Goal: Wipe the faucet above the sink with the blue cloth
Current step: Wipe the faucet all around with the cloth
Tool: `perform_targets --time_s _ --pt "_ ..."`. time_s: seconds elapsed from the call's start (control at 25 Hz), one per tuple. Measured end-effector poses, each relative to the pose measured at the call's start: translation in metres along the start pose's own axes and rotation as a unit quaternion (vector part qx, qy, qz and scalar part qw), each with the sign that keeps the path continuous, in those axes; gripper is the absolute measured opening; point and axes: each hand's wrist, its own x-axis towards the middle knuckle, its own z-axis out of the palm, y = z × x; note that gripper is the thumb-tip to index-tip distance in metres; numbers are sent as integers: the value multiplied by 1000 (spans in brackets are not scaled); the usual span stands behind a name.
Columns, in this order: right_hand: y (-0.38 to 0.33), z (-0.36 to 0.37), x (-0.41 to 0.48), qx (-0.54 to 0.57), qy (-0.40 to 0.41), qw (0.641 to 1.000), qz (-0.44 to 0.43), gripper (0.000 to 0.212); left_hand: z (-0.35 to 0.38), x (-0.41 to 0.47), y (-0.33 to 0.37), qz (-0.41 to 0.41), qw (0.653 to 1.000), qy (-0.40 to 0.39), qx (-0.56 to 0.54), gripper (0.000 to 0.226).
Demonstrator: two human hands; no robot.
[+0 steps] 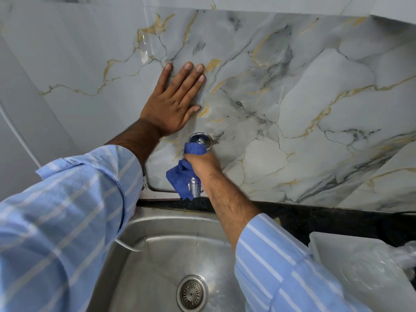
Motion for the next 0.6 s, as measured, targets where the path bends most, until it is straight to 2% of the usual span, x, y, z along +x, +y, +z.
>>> perform_targets --time_s 0.08,0.12,0.2,0.28,0.4,0.52,0.6 --pt "9 -4 -8 45 -27 998 25 36 0 0 0 0 1000 -1 1 68" --pt "16 -4 -12 45 -33 998 11 39 1 1 0 0 1000 -1 -1 68" --pt "39 -1 -25 -2 -2 996 -85 40 2 1 0 1 1000 -1 -2 69" --pt "69 5 -35 -70 64 974 -203 43 2 1 0 -2 1000 -2 -1 69" --pt "98 8 -32 -45 60 954 -289 45 3 0 0 1 1000 2 1 69" --pt "98 0 -24 -11 -6 963 -269 44 3 1 1 0 1000 5 3 68" --pt "92 -9 -25 116 -123 975 -148 28 1 2 1 -2 1000 6 2 68"
